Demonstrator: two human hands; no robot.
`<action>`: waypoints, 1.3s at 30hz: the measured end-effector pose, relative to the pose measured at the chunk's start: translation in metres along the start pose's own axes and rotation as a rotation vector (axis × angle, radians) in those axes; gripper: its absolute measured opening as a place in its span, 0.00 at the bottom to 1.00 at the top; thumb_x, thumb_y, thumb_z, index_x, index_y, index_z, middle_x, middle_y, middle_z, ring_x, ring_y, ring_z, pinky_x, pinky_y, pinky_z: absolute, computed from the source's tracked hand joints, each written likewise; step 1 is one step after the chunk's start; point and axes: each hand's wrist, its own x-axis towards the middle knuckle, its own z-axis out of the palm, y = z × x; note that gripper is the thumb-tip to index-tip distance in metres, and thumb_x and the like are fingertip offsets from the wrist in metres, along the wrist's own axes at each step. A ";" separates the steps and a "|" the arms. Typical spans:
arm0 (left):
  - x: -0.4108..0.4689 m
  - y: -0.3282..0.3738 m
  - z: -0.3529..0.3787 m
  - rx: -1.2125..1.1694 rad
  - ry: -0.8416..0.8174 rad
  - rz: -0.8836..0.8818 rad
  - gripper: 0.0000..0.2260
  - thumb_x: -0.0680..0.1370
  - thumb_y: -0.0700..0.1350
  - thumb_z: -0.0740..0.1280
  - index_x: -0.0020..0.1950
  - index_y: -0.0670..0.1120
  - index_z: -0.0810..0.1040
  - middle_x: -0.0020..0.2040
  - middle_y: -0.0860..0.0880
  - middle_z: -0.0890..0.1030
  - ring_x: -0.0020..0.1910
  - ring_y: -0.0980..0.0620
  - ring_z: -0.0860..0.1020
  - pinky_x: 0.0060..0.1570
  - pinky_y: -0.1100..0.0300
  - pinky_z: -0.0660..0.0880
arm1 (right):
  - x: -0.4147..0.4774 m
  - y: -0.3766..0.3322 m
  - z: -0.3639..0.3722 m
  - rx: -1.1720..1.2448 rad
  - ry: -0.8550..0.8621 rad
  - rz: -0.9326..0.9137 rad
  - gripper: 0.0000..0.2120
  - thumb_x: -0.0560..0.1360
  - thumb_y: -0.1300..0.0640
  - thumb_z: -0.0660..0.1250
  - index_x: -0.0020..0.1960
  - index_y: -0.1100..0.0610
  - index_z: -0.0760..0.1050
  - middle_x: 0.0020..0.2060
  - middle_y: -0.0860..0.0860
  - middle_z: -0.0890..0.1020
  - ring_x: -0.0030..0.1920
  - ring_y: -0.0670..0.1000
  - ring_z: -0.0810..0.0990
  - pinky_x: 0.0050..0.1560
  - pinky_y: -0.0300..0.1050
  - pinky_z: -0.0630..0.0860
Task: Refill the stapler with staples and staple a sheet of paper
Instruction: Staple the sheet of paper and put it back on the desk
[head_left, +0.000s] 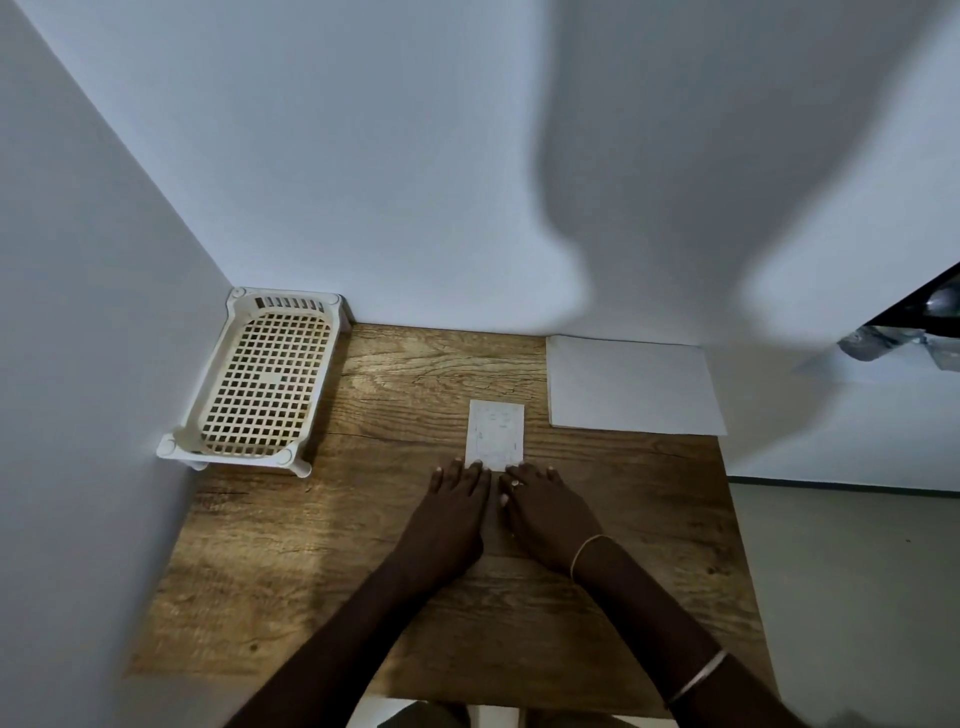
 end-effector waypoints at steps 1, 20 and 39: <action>-0.003 0.001 0.000 0.000 0.001 0.003 0.33 0.79 0.41 0.63 0.82 0.42 0.51 0.83 0.40 0.53 0.81 0.39 0.49 0.79 0.44 0.44 | -0.003 -0.001 0.002 -0.010 0.007 0.002 0.24 0.86 0.50 0.49 0.79 0.57 0.61 0.79 0.54 0.64 0.80 0.53 0.58 0.80 0.55 0.51; 0.021 0.001 -0.036 -0.860 0.180 -0.684 0.18 0.74 0.37 0.68 0.65 0.41 0.80 0.62 0.42 0.82 0.62 0.45 0.79 0.55 0.62 0.69 | 0.034 0.001 -0.011 0.969 0.272 0.730 0.08 0.69 0.60 0.71 0.46 0.63 0.81 0.42 0.58 0.85 0.45 0.57 0.85 0.49 0.57 0.84; -0.024 0.016 -0.091 -1.601 0.261 -0.545 0.10 0.75 0.40 0.75 0.55 0.39 0.83 0.47 0.42 0.87 0.47 0.45 0.86 0.46 0.54 0.83 | -0.019 -0.005 -0.074 1.339 0.270 0.346 0.07 0.74 0.54 0.75 0.41 0.57 0.83 0.32 0.50 0.81 0.33 0.46 0.79 0.33 0.40 0.74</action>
